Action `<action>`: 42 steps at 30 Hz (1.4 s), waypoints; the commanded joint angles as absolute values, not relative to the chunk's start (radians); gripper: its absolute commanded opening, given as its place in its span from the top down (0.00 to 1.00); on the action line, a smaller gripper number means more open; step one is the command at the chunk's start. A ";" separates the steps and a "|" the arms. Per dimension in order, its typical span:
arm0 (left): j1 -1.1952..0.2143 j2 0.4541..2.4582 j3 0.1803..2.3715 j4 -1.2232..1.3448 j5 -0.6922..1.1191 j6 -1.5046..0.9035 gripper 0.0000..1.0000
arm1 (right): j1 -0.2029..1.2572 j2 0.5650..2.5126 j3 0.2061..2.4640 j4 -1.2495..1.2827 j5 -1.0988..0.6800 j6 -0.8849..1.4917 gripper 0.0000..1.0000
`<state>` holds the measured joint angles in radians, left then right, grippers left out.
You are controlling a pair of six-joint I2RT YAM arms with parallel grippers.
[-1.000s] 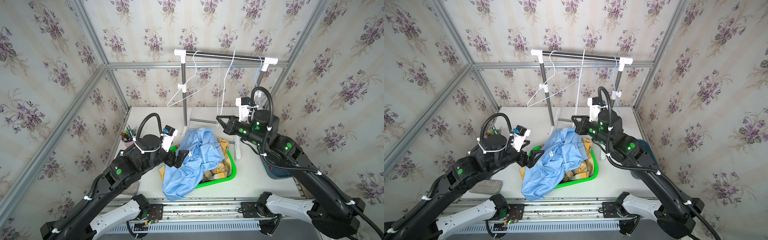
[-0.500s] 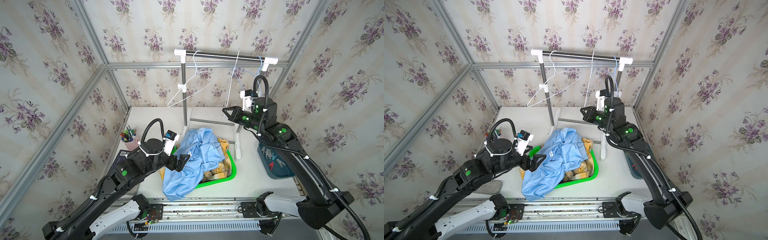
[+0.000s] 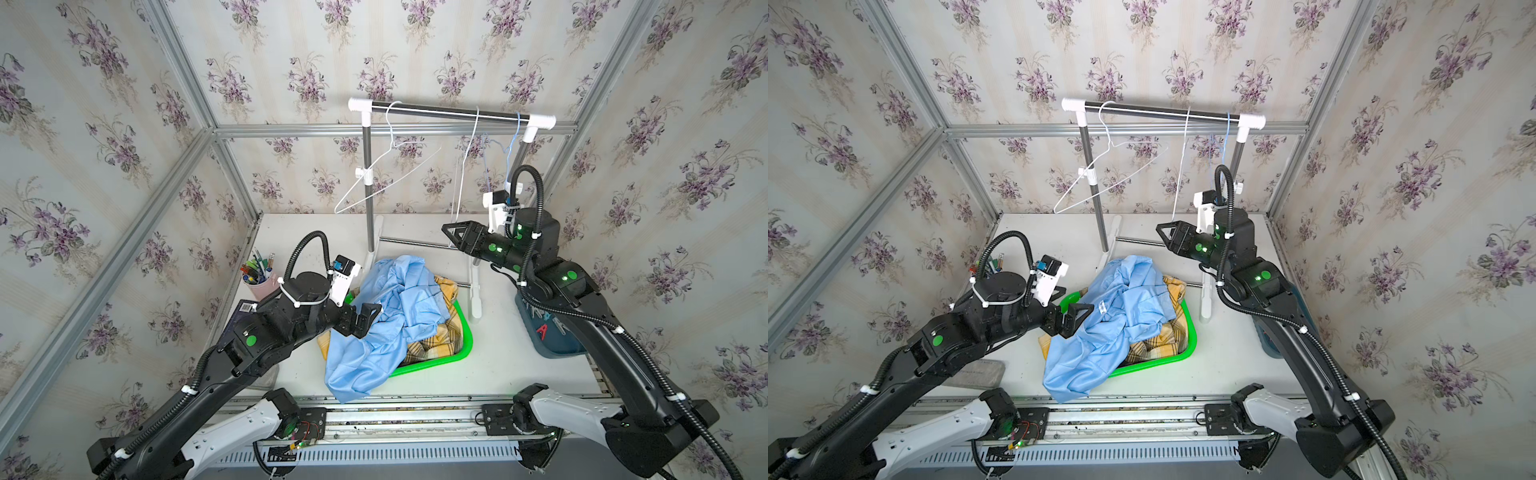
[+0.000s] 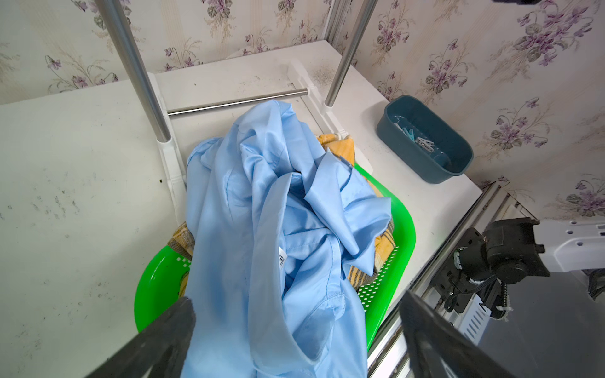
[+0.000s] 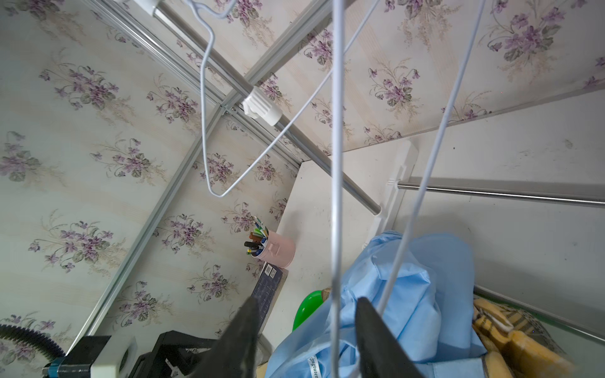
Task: Remove the clothespins securing long-sleeve shirts to the hanger
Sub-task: Place the hanger on the clothesline, then adjust the long-sleeve shirt at the bin.
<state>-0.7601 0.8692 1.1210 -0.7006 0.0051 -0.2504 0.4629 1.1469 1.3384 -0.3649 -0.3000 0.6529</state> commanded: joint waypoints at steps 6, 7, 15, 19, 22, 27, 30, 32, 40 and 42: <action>-0.758 0.902 1.258 -0.863 0.003 -0.215 0.01 | 0.463 1.050 1.305 -0.340 -0.344 0.621 0.07; -0.758 0.900 1.261 -0.877 0.002 -0.225 0.01 | 0.463 1.036 1.288 -0.342 -0.351 0.621 0.03; -0.755 0.867 1.190 -1.001 0.009 -0.384 0.01 | 0.464 0.844 1.032 -0.382 -0.359 0.633 0.00; -0.751 0.870 1.120 -1.050 0.017 -0.467 0.01 | 0.490 0.796 0.904 -0.383 -0.341 0.645 0.00; -0.747 0.862 1.065 -1.046 -0.004 -0.524 0.01 | 0.530 0.801 0.830 -0.364 -0.292 0.631 0.00; -0.725 0.872 0.990 -1.007 -0.024 -0.582 0.01 | 0.591 0.888 0.724 -0.234 -0.282 0.617 0.00; -0.702 0.913 0.949 -0.977 0.021 -0.603 0.01 | 0.611 0.973 0.701 -0.163 -0.265 0.593 0.00; -0.700 0.942 0.939 -0.962 0.041 -0.610 0.01 | 0.614 1.020 0.693 -0.121 -0.255 0.581 0.00; -0.699 1.030 0.914 -0.874 0.087 -0.627 0.03 | 0.614 1.173 0.717 -0.039 -0.265 0.542 0.01; -0.699 1.066 0.910 -0.853 0.111 -0.627 0.13 | 0.614 1.211 0.717 -0.017 -0.278 0.541 0.03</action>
